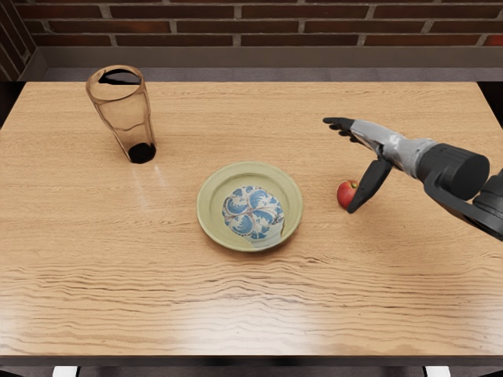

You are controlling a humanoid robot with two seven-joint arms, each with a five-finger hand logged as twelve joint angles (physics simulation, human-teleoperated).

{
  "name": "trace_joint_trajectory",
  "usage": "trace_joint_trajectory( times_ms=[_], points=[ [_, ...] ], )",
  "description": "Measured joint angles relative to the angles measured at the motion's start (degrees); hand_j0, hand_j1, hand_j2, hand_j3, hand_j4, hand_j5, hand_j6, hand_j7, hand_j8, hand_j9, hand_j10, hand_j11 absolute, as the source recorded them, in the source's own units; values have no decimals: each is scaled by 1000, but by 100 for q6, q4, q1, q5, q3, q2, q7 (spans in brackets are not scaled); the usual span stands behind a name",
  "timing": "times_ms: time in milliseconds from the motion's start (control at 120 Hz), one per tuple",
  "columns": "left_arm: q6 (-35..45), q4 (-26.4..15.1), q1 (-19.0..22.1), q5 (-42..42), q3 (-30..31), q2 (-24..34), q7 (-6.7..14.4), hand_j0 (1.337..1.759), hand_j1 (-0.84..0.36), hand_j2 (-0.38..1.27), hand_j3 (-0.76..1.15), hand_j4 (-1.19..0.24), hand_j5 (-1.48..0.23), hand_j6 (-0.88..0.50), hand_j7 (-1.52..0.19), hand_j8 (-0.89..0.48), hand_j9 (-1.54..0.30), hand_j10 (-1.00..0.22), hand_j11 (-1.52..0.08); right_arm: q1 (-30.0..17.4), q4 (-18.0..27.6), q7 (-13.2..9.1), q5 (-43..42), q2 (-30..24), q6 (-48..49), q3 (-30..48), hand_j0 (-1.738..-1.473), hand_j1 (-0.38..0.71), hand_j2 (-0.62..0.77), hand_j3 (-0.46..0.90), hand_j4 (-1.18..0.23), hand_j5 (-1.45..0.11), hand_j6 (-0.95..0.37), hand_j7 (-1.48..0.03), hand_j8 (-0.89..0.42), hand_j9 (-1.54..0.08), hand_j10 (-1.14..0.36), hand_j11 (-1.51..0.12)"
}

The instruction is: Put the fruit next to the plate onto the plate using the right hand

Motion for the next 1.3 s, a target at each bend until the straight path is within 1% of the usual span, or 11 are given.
trace_joint_trajectory(
  times_ms=[92,175,400,600,717,925,1042,1300],
  points=[
    [0,0,0,0,0,0,0,1658,349,0,0,0,0,1,0,0,0,0,0,260,2,0,-8,0,-371,-354,-1658,-294,-8,0,-48,-61,-49,-61,-48,-61,-48,-61],
    [0,0,0,0,0,0,0,1658,349,0,0,0,0,1,0,0,0,0,0,366,2,0,-50,-23,-686,-645,-1658,-289,-9,0,-52,-66,-53,-66,-52,-66,-51,-66],
    [0,0,0,0,0,0,0,1658,349,0,0,0,0,1,0,0,0,0,0,293,-16,0,-173,-129,-1141,-1021,-1658,-286,-9,0,-55,-70,-57,-70,-56,-70,-55,-70],
    [0,0,0,0,0,0,0,1658,349,0,0,0,0,1,0,1,0,0,0,277,-44,0,-493,-297,-1714,-1377,-1658,-285,-9,0,-57,-71,-58,-71,-57,-71,-56,-71],
    [0,0,0,0,0,0,0,1658,349,0,0,0,0,1,0,1,0,0,0,299,-243,0,-583,-177,-1868,-1557,-1658,-289,-8,0,-53,-66,-54,-66,-53,-66,-52,-66],
    [0,0,0,0,0,0,0,1658,349,0,0,0,0,1,0,1,0,0,0,344,-695,0,-813,300,-1943,-1733,-1658,-287,-9,0,-55,-69,-56,-68,-55,-69,-54,-68],
    [0,0,0,0,0,0,0,1658,349,0,0,0,0,1,0,1,0,0,0,347,-796,0,-1074,355,-1957,-1836,-1658,-286,-9,0,-56,-70,-57,-69,-56,-70,-55,-70],
    [0,0,0,0,0,0,0,1658,349,0,0,0,0,1,0,1,0,0,0,350,-1029,0,-1309,423,-1974,-1947,-1658,-286,-9,0,-56,-71,-58,-70,-57,-71,-56,-70]
  ],
)
